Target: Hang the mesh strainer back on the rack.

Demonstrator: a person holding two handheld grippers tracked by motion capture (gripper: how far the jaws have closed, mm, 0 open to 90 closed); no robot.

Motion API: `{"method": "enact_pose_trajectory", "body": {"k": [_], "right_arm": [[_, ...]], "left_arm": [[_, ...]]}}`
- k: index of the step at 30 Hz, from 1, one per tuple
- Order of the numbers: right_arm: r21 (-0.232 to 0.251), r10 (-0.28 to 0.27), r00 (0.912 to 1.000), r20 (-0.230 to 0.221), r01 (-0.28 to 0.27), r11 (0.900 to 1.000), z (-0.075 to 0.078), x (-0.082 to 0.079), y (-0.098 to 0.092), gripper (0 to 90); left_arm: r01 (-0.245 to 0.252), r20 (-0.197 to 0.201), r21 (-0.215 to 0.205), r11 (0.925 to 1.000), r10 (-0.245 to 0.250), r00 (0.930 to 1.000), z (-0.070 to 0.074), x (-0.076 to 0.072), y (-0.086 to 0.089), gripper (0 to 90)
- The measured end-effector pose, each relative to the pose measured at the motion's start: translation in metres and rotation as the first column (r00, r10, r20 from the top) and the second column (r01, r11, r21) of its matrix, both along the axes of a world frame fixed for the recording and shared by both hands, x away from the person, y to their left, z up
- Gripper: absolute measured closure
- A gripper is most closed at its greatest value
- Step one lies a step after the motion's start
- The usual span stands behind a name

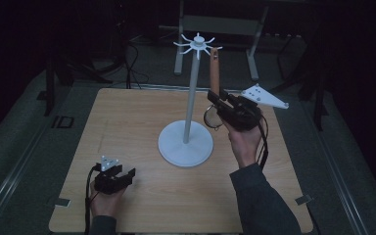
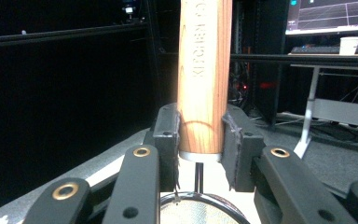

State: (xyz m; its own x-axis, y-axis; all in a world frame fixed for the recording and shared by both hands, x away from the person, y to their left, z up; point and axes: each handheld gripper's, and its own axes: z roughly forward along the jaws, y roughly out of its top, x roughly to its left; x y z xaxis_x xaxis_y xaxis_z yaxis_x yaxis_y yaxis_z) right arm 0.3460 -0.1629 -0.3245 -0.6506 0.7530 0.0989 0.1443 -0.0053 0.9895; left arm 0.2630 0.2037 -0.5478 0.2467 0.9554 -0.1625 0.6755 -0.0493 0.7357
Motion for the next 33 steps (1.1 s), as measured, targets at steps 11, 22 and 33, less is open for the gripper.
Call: {"method": "enact_pose_trajectory", "body": {"k": [11,22,33], "right_arm": [[0.019,0.042,0.9983,-0.040,-0.041,0.999,0.001,0.011,0.004,69.4],[0.026,0.068,0.9946,-0.079,-0.066,0.997,0.000,0.019,0.006,68.8],[0.040,0.074,0.9917,-0.105,-0.070,0.997,-0.002,0.023,0.006,67.6]], "left_arm": [[0.000,0.001,-0.001,1.0000,0.000,1.0000,0.000,0.000,0.000,43.8],[0.001,0.000,0.000,1.0000,-0.001,1.0000,0.000,0.000,0.000,43.8],[0.000,0.001,-0.001,1.0000,0.000,1.0000,0.000,0.000,0.000,43.8]]}}
